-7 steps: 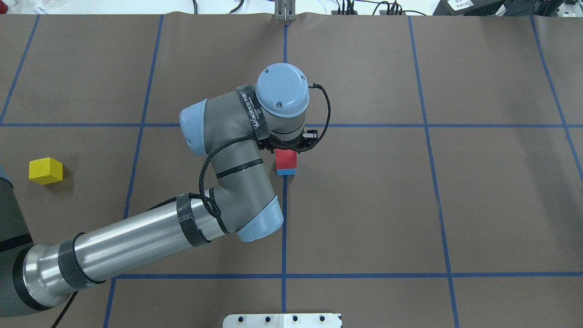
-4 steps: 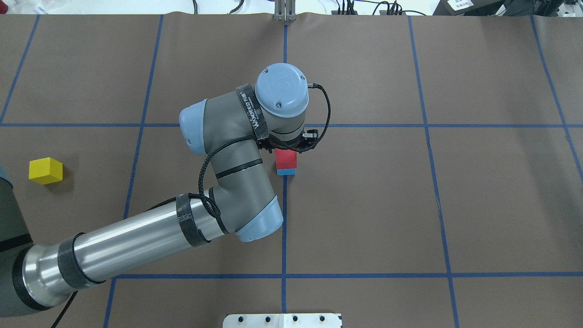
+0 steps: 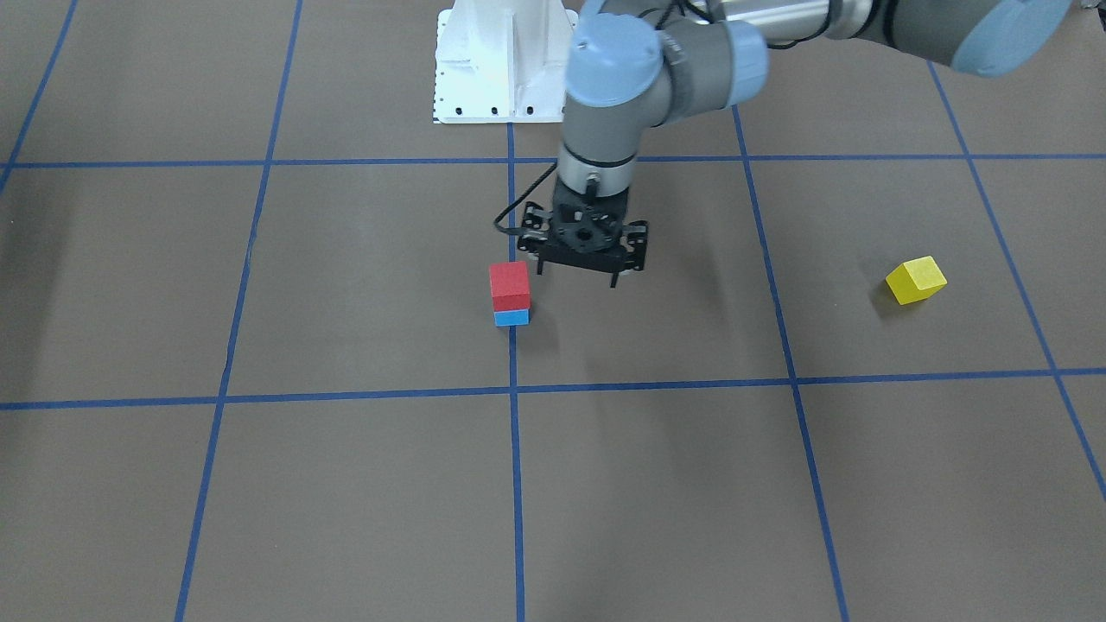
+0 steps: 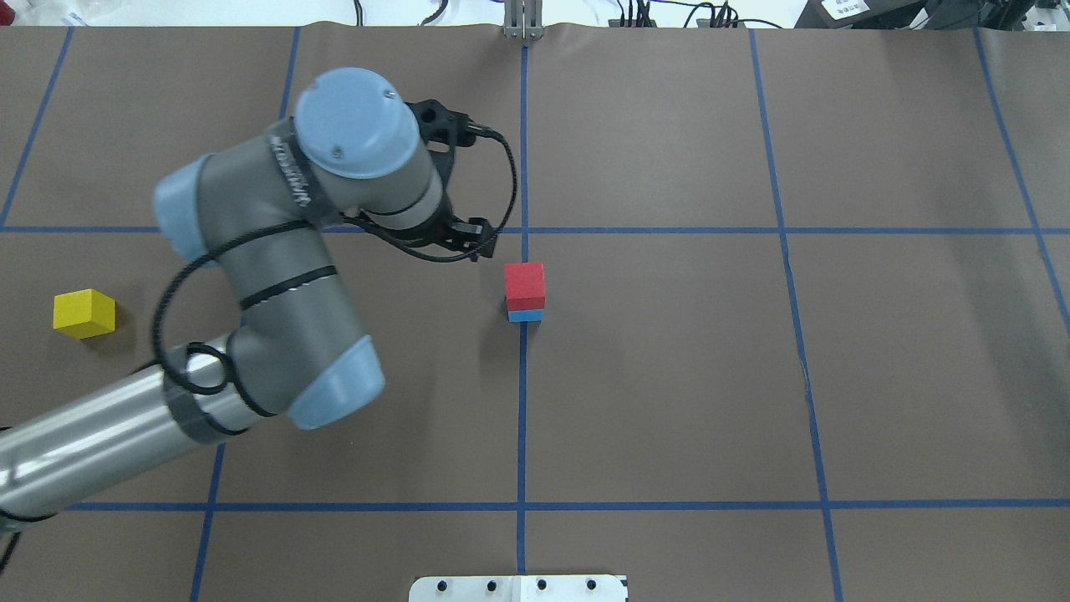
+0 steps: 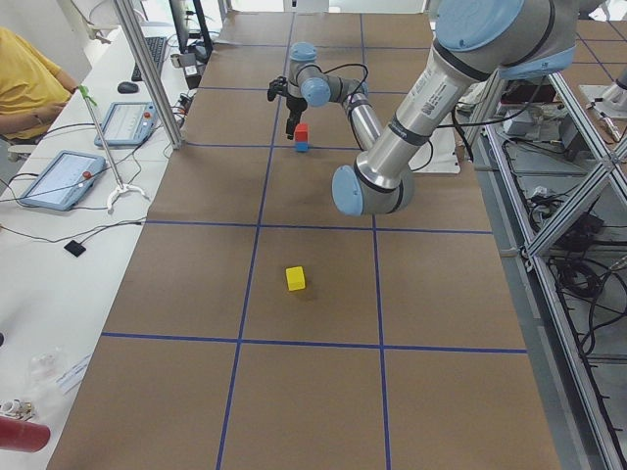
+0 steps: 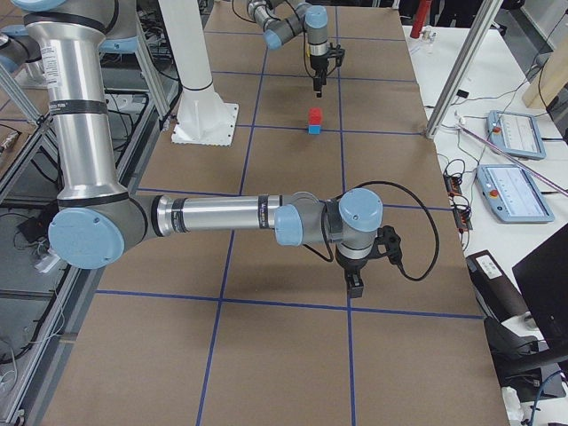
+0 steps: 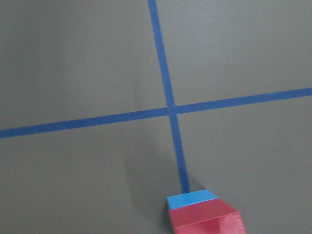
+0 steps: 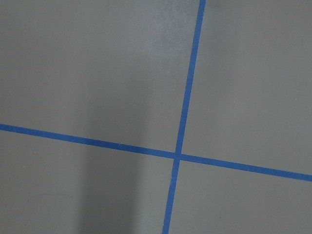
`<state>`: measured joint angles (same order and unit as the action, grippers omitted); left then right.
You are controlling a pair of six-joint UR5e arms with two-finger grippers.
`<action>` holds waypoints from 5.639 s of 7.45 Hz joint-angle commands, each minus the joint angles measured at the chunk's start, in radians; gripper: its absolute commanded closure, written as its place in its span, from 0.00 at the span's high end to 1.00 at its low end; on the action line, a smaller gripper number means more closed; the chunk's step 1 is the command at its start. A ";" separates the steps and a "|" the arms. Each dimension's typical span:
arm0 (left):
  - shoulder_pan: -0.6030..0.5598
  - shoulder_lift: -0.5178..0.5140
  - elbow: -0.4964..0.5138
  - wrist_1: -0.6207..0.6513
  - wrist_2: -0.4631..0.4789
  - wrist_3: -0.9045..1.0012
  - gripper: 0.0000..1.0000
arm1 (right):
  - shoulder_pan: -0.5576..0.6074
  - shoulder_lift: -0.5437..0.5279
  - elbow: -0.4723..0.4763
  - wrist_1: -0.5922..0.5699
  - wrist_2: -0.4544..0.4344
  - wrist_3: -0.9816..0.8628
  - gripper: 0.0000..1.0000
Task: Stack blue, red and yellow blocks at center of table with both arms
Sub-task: 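Withdraw the left gripper toward the yellow cube, then lower the left gripper onto the yellow cube and grasp it, then carry the yellow cube with the left gripper above the red cube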
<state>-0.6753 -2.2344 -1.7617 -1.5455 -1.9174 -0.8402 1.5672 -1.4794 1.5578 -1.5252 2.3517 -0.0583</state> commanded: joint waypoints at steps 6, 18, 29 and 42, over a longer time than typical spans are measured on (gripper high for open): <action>-0.517 0.778 -0.142 -0.354 -0.357 0.866 1.00 | 0.011 -0.038 0.014 0.005 -0.014 -0.005 1.00; -0.201 0.820 0.051 -0.729 -0.040 -0.146 0.99 | 0.011 -0.041 0.044 0.005 -0.014 -0.005 1.00; -0.245 0.631 -0.083 -0.468 -0.149 0.039 0.00 | 0.011 -0.051 0.062 0.005 -0.015 -0.002 1.00; 0.122 -0.337 0.258 0.177 0.020 -0.203 0.00 | 0.011 -0.050 0.051 0.004 -0.017 0.003 1.00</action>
<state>-0.5580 -2.5689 -1.5310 -1.3509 -1.9033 -1.0403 1.5785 -1.5302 1.6092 -1.5217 2.3340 -0.0552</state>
